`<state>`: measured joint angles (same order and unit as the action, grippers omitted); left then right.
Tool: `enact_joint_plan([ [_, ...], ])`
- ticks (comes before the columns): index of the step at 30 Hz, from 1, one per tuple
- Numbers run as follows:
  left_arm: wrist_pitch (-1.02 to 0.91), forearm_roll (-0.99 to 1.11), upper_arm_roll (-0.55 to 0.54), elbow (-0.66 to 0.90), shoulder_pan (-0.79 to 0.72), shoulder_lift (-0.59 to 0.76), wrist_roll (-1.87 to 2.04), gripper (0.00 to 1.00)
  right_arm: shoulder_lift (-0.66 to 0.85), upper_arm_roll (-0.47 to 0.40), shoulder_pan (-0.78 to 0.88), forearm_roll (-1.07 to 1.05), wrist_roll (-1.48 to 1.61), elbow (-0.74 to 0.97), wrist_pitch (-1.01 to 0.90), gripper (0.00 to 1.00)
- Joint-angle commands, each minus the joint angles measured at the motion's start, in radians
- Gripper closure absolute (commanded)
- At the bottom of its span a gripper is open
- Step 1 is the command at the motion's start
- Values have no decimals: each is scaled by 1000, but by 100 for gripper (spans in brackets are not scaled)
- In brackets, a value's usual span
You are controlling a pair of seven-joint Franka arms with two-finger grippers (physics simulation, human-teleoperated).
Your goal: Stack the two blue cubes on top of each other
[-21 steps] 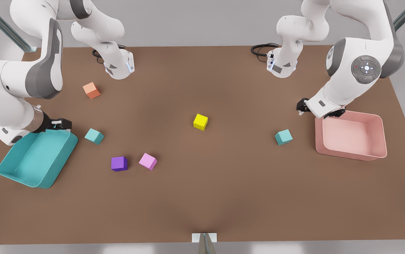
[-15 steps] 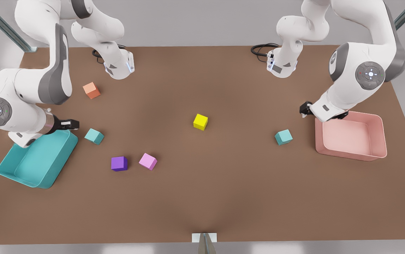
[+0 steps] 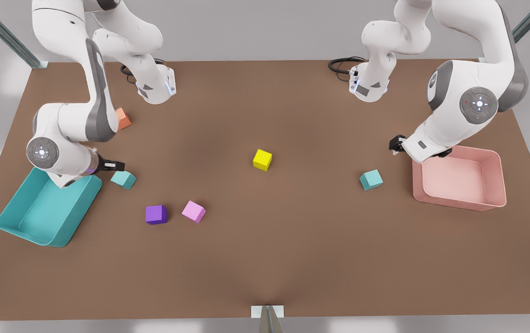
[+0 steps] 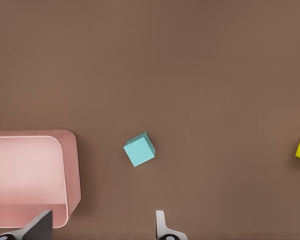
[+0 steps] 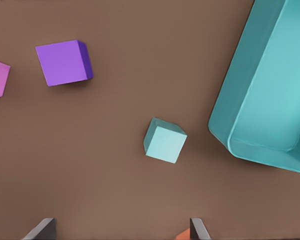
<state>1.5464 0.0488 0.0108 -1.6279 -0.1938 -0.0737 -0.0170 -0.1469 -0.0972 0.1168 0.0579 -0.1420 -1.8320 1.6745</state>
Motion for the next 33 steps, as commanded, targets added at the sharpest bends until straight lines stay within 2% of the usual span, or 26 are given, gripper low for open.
enact_joint_plan([
  [1,-6,0,0,0,2,-8,3,0,-5,-1,1,-24,-419,-15,47,0],
  [3,-12,0,0,0,4,-17,3,0,29,-1,0,-26,-453,-72,105,0],
  [4,-37,0,0,0,4,-17,3,0,87,-1,0,-26,-456,-159,197,0],
  [15,-42,0,-2,-1,1,-26,3,0,78,-3,-39,-27,-525,-385,576,0],
  [33,26,-1,-3,71,-9,-104,8,0,-13,-3,-111,-49,-436,-446,608,0],
])
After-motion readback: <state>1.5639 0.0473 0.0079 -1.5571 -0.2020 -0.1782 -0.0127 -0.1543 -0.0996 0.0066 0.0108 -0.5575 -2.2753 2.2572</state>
